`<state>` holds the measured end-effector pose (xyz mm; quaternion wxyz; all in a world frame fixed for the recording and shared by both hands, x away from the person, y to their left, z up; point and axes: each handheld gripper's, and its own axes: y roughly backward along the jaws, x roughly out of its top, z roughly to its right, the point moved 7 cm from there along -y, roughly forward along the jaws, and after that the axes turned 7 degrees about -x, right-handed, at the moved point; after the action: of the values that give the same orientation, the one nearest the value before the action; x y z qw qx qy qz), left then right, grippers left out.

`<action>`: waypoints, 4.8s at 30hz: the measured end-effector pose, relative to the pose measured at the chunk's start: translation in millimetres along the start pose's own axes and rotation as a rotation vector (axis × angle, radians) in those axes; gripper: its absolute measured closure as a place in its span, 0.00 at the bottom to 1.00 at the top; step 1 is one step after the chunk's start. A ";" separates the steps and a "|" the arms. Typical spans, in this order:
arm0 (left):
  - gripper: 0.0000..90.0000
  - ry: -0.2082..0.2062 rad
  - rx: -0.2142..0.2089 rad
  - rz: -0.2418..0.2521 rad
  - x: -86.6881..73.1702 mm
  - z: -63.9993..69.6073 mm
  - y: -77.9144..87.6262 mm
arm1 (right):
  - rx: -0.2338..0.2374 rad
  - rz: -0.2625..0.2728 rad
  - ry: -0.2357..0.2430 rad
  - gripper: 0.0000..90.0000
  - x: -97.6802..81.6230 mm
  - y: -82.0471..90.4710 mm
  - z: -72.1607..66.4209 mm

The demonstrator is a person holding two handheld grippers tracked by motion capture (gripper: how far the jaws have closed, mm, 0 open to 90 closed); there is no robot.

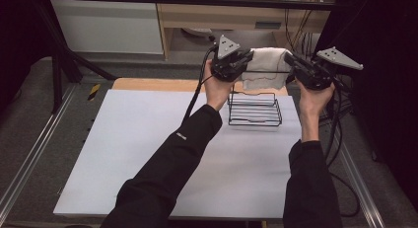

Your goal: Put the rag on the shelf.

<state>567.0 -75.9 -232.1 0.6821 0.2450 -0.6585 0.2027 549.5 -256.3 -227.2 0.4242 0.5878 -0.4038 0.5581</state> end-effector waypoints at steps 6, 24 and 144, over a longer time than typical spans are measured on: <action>0.92 0.002 -0.015 -0.016 -4.6 5.7 6.2 | 0.007 -0.008 0.007 0.90 -4.8 6.4 -3.1; 0.91 -0.001 -0.058 -0.085 -19.4 17.1 19.3 | 0.035 -0.038 0.034 0.89 -21.2 27.8 -13.6; 0.06 0.086 0.009 -0.499 -178.9 -39.1 201.9 | 0.271 -0.353 0.002 0.01 -140.8 52.1 -92.7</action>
<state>468.2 116.9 -397.5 0.7373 0.3940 -0.5472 0.0413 463.9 -184.4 -363.8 0.4328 0.7007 -0.2155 0.5248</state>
